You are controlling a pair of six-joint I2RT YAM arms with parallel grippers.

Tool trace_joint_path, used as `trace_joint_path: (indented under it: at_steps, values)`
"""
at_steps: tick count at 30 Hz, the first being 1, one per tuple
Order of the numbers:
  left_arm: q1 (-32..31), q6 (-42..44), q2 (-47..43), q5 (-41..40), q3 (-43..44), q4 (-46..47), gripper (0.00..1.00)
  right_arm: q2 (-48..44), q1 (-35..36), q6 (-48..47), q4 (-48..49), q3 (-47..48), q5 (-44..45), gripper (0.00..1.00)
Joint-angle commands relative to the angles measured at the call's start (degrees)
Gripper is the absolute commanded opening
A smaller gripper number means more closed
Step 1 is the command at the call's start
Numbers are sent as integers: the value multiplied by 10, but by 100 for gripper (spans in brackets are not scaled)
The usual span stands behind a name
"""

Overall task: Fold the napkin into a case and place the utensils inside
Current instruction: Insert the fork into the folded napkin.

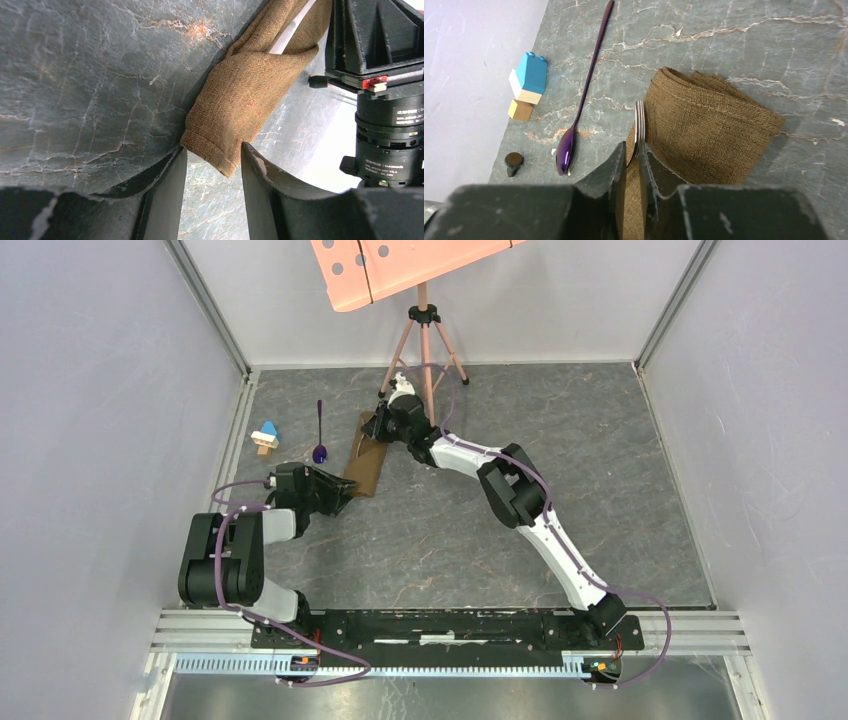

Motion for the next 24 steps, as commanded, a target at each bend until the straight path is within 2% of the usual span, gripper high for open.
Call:
trace_joint_path:
  at_steps: [1, 6, 9, 16, 19, 24]
  values:
    - [0, 5, 3, -8, -6, 0, 51, 24, 8, -22, 30, 26, -11, 18]
    - [-1, 8, 4, -6, -6, 1, 51, 18, 8, -33, 26, 20, -1, 18]
    - [-1, 10, -1, -6, -6, 0, 52, 12, 7, -38, 29, 16, -1, 25]
    - [0, 25, -34, -2, -6, -20, 57, -24, 7, -53, 16, 0, -1, 33]
    - [-1, 56, -77, 0, 2, -66, 61, -49, 6, -71, -13, 1, -2, 38]
    - [-1, 117, -207, -26, -5, -147, 75, -107, 6, -117, -67, -6, 5, 52]
